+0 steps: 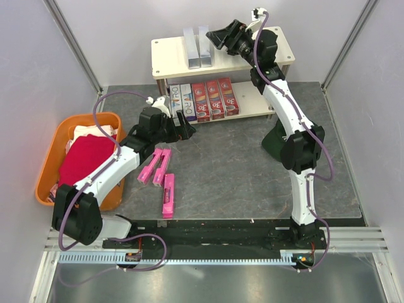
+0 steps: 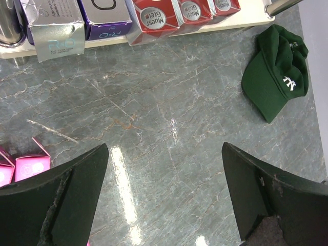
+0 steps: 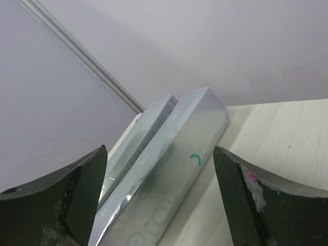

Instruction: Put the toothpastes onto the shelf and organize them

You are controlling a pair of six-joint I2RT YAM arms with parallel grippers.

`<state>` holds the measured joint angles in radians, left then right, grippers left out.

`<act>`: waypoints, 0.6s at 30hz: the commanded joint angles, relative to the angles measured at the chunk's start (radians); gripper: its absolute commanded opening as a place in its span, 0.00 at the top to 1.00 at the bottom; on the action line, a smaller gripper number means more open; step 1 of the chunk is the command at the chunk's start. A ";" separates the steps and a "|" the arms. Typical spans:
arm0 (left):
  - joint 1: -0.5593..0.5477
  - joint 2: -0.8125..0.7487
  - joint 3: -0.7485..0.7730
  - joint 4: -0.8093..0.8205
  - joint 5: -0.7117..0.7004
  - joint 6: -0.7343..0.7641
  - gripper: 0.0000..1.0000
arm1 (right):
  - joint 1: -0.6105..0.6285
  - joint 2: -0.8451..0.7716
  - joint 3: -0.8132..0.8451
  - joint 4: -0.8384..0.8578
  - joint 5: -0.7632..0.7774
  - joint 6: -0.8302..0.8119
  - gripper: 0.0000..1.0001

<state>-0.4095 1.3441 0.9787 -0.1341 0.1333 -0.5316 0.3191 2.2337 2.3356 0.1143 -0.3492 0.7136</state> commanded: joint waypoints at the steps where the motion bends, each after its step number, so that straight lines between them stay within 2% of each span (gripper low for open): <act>1: 0.005 -0.011 0.005 -0.010 -0.012 0.036 0.01 | 0.015 0.021 0.031 0.013 -0.082 0.057 0.07; 9: 0.005 0.013 0.008 -0.004 -0.001 0.028 0.01 | 0.035 -0.009 -0.008 -0.024 -0.109 0.003 0.07; 18: 0.005 0.012 0.003 -0.004 -0.006 0.027 0.01 | 0.037 -0.034 -0.076 0.039 -0.155 0.010 0.07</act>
<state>-0.4095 1.3521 0.9787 -0.1349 0.1329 -0.5316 0.3477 2.2284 2.3058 0.1608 -0.4557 0.7128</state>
